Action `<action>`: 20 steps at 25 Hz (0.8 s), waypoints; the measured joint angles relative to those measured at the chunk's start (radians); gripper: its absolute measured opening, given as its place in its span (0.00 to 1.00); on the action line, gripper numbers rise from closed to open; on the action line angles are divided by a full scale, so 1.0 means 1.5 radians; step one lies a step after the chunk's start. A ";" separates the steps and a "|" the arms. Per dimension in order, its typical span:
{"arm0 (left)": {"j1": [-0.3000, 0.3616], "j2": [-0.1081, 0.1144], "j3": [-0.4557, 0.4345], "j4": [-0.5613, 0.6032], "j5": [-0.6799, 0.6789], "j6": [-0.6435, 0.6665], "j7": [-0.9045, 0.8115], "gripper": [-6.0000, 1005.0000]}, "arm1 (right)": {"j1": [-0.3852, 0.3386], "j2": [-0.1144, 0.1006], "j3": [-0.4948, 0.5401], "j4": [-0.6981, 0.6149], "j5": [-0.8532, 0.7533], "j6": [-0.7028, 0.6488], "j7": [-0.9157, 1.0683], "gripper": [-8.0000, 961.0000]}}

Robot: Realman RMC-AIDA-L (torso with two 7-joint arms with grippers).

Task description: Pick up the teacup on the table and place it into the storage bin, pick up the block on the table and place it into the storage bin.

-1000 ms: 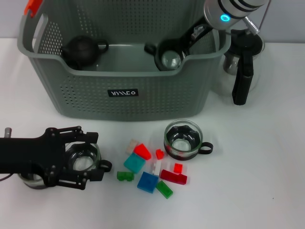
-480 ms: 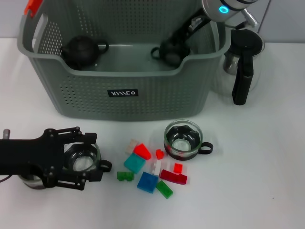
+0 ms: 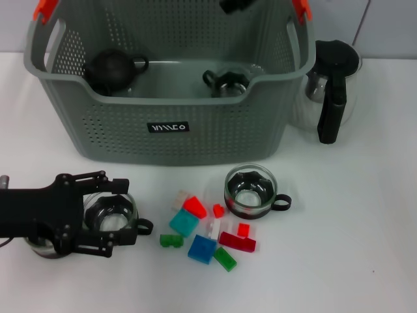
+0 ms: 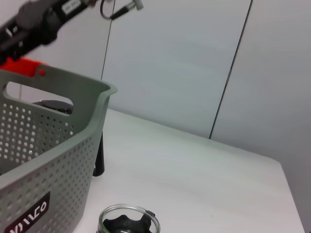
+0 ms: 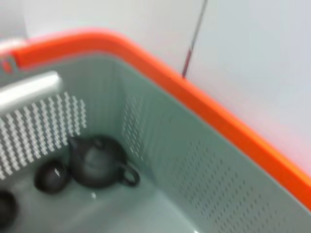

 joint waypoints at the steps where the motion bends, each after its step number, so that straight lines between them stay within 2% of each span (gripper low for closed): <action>1: 0.000 0.000 -0.002 0.000 0.000 0.002 0.000 0.93 | -0.008 -0.001 0.002 -0.021 0.020 -0.017 -0.004 0.46; 7: 0.000 0.004 -0.031 0.001 0.000 0.022 -0.001 0.93 | -0.096 -0.006 0.004 -0.212 0.187 -0.143 -0.025 0.48; 11: 0.000 0.007 -0.046 0.002 0.000 0.032 -0.008 0.93 | -0.163 -0.007 0.004 -0.314 0.286 -0.221 -0.025 0.60; 15: 0.001 0.008 -0.048 0.002 0.001 0.036 -0.012 0.93 | -0.208 -0.012 0.010 -0.373 0.367 -0.306 -0.015 0.70; 20: 0.003 0.007 -0.048 0.002 0.000 0.039 -0.018 0.93 | -0.219 -0.016 0.036 -0.388 0.381 -0.436 0.020 0.79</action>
